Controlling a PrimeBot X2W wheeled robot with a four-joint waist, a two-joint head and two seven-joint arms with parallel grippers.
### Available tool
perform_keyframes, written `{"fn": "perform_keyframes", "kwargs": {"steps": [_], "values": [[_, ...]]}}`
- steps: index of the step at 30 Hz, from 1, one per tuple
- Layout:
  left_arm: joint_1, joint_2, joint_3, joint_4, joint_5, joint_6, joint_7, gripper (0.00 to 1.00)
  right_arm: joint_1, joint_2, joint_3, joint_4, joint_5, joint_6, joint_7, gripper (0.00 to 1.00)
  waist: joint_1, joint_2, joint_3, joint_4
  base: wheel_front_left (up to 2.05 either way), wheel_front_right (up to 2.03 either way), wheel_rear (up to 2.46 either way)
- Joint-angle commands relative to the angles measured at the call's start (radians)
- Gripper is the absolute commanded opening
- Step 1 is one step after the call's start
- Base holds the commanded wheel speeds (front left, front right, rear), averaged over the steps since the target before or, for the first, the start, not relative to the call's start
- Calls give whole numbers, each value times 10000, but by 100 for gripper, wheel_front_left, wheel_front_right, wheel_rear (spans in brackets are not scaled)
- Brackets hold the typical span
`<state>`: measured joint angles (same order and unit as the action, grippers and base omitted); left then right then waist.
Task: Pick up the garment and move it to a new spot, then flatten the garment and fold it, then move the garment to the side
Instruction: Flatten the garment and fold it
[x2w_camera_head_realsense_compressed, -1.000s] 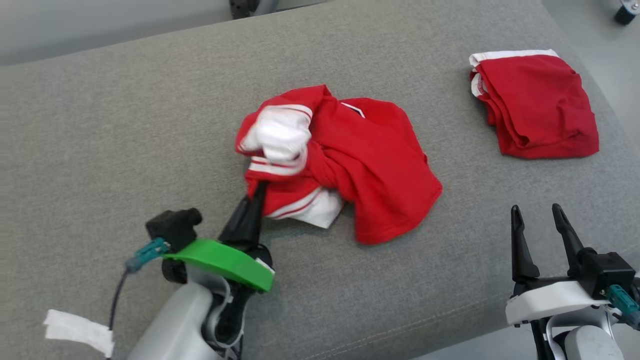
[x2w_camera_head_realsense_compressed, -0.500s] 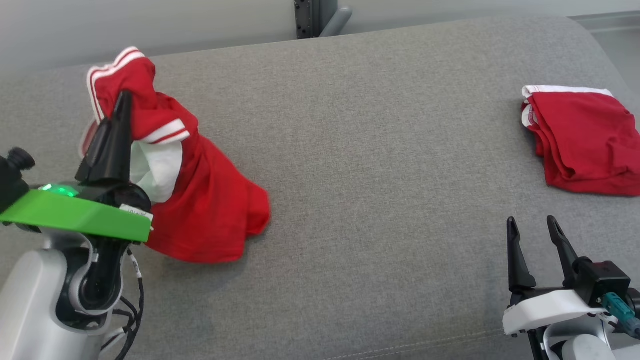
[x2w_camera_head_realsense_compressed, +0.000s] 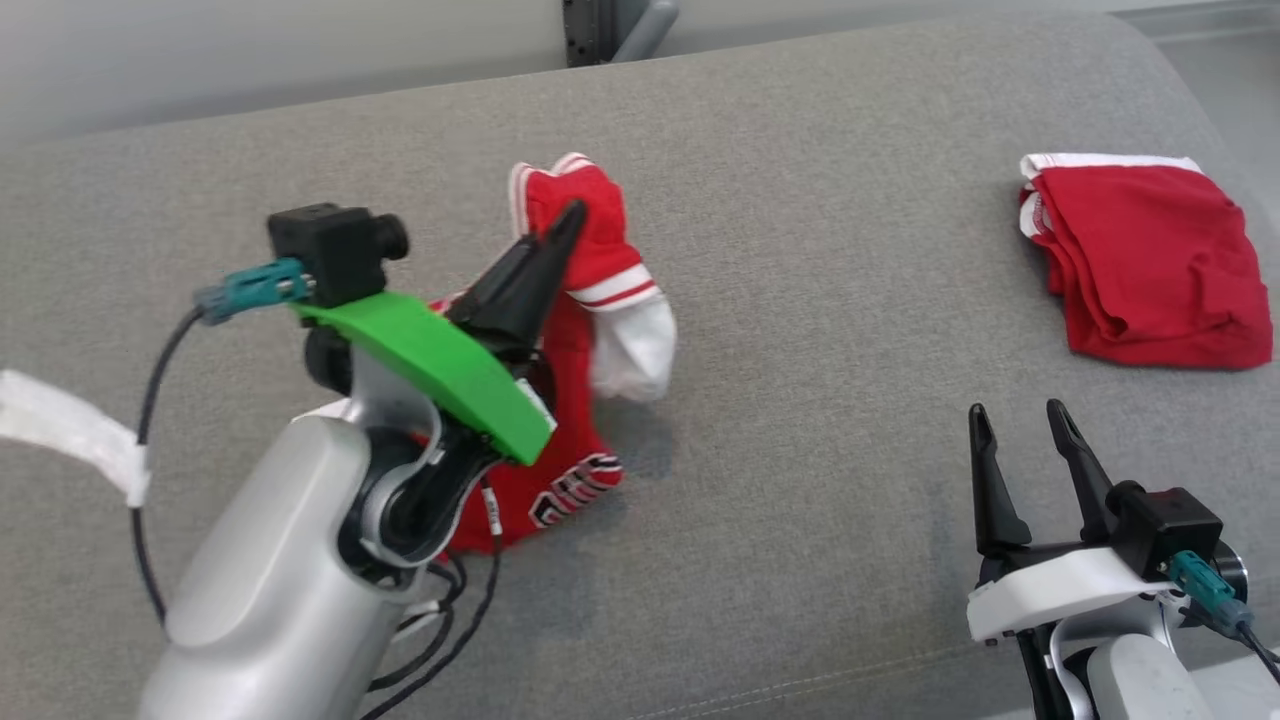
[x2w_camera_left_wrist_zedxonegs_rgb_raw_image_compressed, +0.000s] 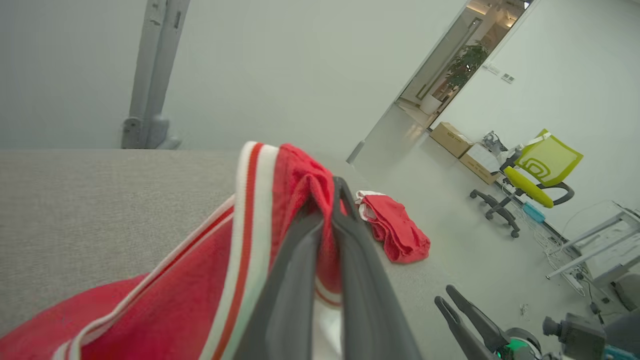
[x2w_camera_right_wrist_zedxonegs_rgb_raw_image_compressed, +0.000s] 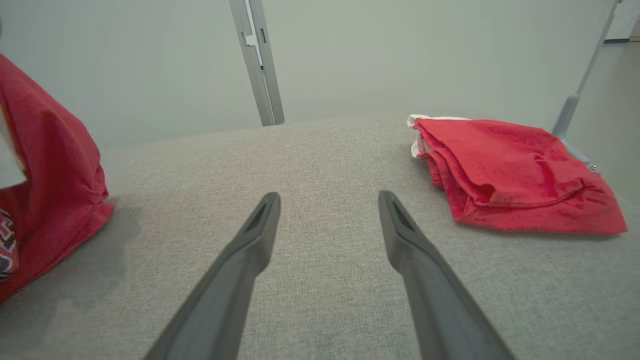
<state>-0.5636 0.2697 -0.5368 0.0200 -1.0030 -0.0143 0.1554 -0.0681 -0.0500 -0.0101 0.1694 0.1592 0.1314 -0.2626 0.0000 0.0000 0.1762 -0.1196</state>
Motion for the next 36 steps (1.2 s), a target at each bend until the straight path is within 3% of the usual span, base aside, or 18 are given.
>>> {"fn": "perform_keyframes", "kwargs": {"steps": [1,6,12,14,15,22,26,31,36], "values": [[-364,-182,-129,261,-100,-165,65,0,-137,-13,50,64,63,-15,-32,100,0,0,421,-585,0,0,0],[-1378,-1330,-1139,1811,-65,-797,405,0,-250,-13,194,188,244,-15,-30,100,0,0,734,-1602,0,0,0],[-1934,-2006,-2196,3122,102,-1082,-94,0,-263,-10,313,331,461,-15,-32,100,0,0,921,-2355,0,0,0],[-1871,-2090,-2448,3747,295,-1081,-729,71,-282,-7,429,370,496,-15,-32,100,0,0,927,-2519,0,0,0],[-1836,-2121,-2683,4044,500,-1088,-941,100,-301,-9,466,388,530,-15,-32,100,0,0,927,-2592,0,0,0],[-913,-2129,-3601,4837,969,-1061,-1982,100,67,-7,168,345,469,-15,-32,100,0,0,761,-2253,0,0,0],[-335,-1626,-3680,4607,1255,-913,-2510,100,158,-10,110,323,435,-15,-32,100,0,0,642,-1892,0,0,0],[735,-790,-3273,3694,1739,72,-3664,100,244,-24,57,247,325,-15,-32,100,0,0,450,-1335,0,0,0],[1563,143,-2576,2951,1990,1156,-4028,100,269,-21,-40,186,109,-15,-30,100,0,0,383,-883,0,0,0]]}}
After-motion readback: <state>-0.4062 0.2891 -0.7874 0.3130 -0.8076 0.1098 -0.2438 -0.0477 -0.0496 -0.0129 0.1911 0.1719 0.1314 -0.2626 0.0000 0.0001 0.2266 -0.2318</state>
